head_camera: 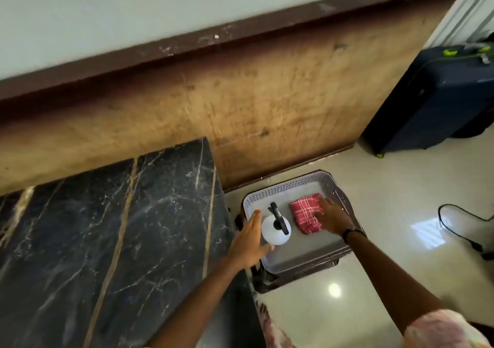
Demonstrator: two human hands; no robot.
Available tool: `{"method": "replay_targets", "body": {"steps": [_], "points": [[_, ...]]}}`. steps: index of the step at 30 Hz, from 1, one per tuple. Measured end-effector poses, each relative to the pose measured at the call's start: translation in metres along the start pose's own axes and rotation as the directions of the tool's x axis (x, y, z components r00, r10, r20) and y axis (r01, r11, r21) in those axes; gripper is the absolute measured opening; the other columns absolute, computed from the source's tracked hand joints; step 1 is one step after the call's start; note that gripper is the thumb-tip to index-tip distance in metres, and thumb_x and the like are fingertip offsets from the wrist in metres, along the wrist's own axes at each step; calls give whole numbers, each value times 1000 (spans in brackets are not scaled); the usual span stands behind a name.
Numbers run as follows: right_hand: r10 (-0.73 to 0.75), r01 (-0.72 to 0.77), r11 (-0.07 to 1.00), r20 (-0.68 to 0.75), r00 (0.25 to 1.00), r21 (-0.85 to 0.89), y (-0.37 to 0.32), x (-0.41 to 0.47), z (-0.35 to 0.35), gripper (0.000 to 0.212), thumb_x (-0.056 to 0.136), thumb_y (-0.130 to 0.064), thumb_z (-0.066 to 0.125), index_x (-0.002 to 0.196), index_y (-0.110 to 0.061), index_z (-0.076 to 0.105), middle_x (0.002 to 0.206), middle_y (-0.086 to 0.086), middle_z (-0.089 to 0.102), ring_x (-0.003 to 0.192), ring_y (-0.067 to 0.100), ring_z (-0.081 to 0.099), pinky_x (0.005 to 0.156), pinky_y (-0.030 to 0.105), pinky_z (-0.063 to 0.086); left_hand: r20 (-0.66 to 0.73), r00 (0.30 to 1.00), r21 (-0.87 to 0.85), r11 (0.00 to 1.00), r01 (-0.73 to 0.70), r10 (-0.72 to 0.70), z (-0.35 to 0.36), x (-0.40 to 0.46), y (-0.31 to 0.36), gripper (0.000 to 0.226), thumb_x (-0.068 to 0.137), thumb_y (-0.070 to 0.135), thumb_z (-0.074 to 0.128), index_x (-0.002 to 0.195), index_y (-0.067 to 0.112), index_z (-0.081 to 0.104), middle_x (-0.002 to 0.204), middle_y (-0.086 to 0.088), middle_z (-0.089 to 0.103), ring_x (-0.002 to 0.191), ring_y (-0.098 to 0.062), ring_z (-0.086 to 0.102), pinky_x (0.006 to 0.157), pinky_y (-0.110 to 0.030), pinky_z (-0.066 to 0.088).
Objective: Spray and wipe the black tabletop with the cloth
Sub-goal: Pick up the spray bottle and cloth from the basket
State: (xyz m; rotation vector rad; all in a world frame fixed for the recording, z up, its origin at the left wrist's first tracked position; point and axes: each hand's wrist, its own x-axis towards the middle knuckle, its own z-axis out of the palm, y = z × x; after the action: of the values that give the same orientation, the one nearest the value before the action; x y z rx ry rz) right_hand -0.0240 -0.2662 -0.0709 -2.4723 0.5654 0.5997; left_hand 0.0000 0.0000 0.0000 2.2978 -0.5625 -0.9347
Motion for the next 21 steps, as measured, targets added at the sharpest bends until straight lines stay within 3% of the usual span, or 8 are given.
{"method": "replay_targets", "body": {"steps": [3, 6, 11, 15, 18, 21], "points": [[86, -88, 992, 28, 996, 92, 14, 15, 18, 67, 92, -18, 55, 149, -10, 20, 148, 20, 31, 131, 38, 38, 107, 55, 35, -22, 996, -107, 991, 80, -83, 19, 25, -4, 99, 84, 23, 69, 152, 11, -3, 163, -4, -1, 149, -21, 6, 118, -35, 16], [196, -198, 967, 28, 980, 161, 27, 32, 34, 71, 88, -19, 61, 147, -6, 22, 145, 22, 34, 131, 40, 36, 108, 57, 33, -52, 987, -187, 973, 138, -150, 38, 51, -7, 103, 81, 21, 72, 152, 11, -2, 162, -5, 4, 149, -21, 10, 116, -34, 19], [289, -277, 938, -25, 957, 210, 36, 58, 50, 79, 84, -25, 68, 145, -4, 21, 146, 23, 32, 134, 41, 32, 109, 57, 30, -101, 980, -272, 953, 137, -170, 58, 83, -14, 102, 78, 20, 75, 151, 17, 5, 159, -4, 21, 145, -23, 24, 111, -33, 28], [357, -338, 915, -57, 932, 220, 44, 75, 64, 89, 81, -37, 72, 145, -5, 18, 145, 23, 32, 134, 42, 30, 109, 58, 29, -156, 962, -349, 923, 159, -225, 69, 93, -13, 95, 78, 23, 76, 149, 26, 13, 153, -1, 34, 135, -24, 41, 99, -32, 40], [396, -376, 911, -106, 912, 168, 49, 82, 66, 91, 77, -41, 76, 143, -6, 24, 141, 23, 34, 132, 44, 32, 107, 60, 29, -194, 950, -351, 922, 166, -245, 73, 100, -14, 91, 78, 25, 76, 147, 25, 19, 147, -2, 43, 127, -24, 50, 89, -26, 41], [406, -385, 902, -82, 910, 193, 61, 94, 69, 85, 72, -45, 79, 134, -4, 38, 133, 22, 45, 125, 41, 42, 105, 60, 33, -236, 935, -323, 928, 183, -266, 77, 104, -15, 80, 81, 26, 73, 144, 25, 24, 136, -4, 55, 117, -27, 58, 90, -36, 49]]}}
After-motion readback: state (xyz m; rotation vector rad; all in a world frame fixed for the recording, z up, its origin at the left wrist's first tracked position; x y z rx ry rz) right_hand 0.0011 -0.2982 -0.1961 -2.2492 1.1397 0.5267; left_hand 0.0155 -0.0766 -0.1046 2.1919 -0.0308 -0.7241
